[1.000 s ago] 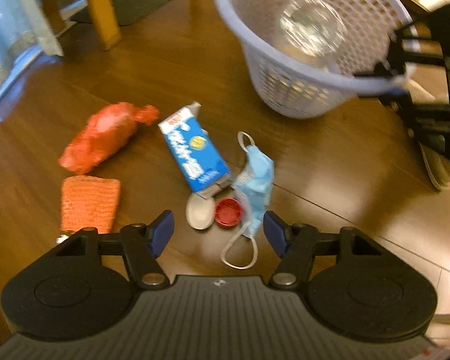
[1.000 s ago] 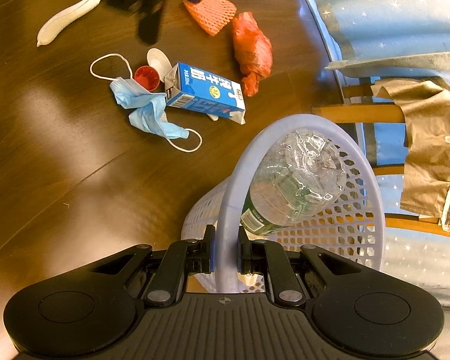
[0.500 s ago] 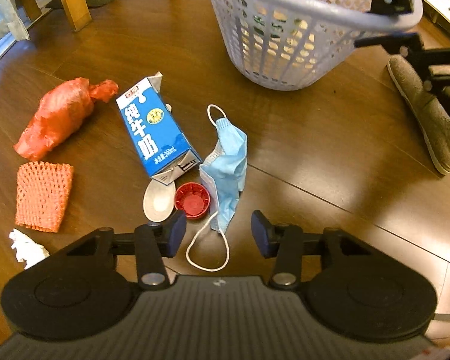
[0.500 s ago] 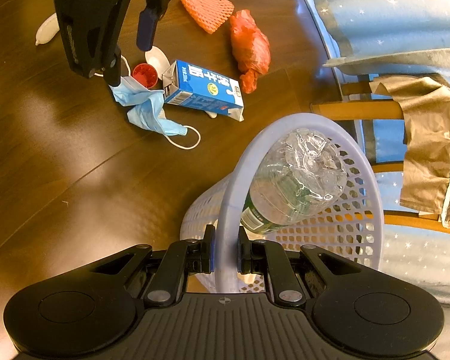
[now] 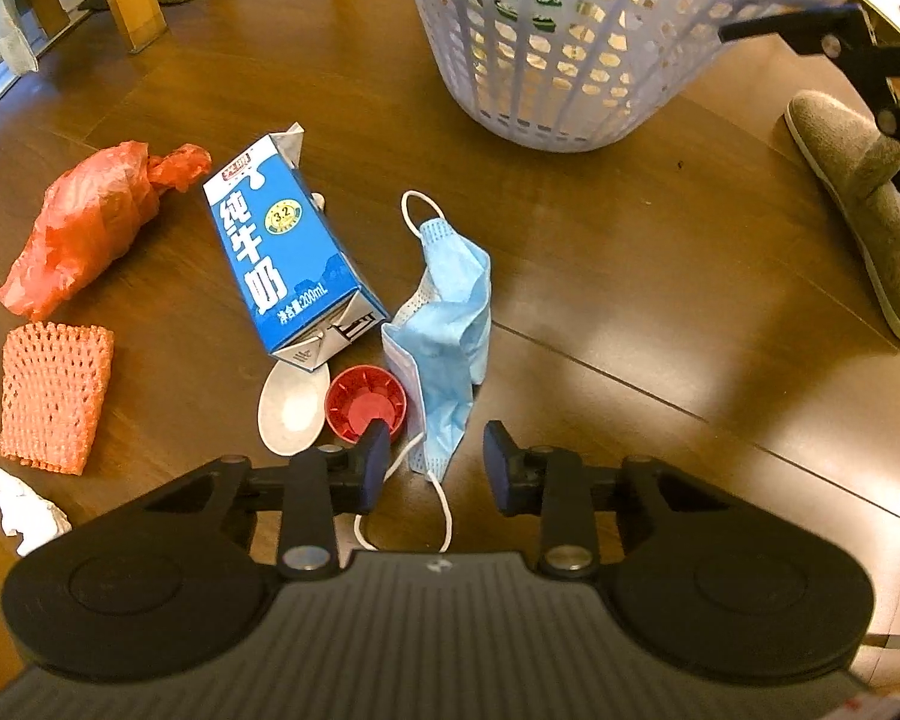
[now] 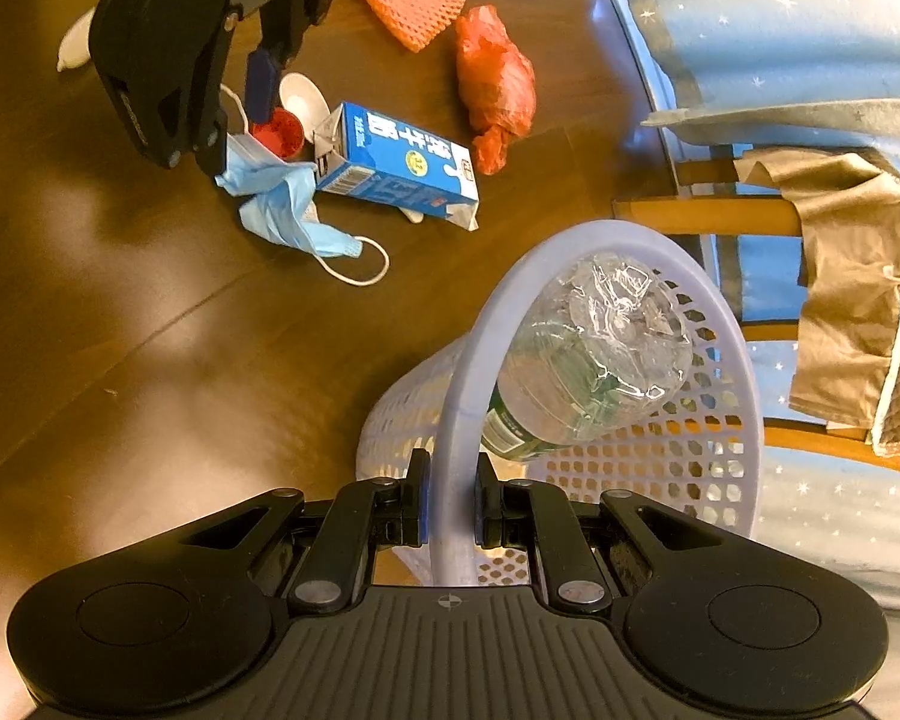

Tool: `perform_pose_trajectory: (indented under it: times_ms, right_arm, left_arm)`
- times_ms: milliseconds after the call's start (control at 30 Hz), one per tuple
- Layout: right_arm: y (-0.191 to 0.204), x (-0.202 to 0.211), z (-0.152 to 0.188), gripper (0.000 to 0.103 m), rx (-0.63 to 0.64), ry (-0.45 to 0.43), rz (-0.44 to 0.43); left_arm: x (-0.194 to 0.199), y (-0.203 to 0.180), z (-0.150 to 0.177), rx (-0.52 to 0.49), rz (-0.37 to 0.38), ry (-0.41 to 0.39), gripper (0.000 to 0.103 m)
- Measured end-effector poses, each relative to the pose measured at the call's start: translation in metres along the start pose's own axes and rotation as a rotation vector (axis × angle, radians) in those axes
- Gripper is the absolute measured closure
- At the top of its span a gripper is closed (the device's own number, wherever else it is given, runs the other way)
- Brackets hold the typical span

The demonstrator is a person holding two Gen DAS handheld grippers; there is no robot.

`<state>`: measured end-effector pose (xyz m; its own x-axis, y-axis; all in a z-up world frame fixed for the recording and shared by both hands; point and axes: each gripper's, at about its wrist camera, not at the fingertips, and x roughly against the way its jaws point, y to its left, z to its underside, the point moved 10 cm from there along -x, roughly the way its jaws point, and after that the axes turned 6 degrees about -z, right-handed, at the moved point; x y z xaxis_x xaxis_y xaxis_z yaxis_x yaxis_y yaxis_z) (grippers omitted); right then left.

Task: Collect trash
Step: 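Lower the left tool onto the blue face mask and pinch it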

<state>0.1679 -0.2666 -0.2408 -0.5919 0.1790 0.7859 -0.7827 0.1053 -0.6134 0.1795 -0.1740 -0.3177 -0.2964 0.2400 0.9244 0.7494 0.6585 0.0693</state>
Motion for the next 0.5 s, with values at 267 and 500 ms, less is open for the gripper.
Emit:
perform_pose_trajectory:
  times_ms: [267, 500]
  right_arm:
    - [-0.004, -0.006, 0.006, 0.094, 0.001, 0.019, 0.010]
    - [-0.007, -0.011, 0.009, 0.094, -0.001, 0.036, 0.021]
  left_arm:
    - [-0.006, -0.001, 0.004, -0.043, -0.006, -0.001, 0.077]
    - [-0.009, -0.002, 0.002, -0.044, -0.005, -0.010, 0.081]
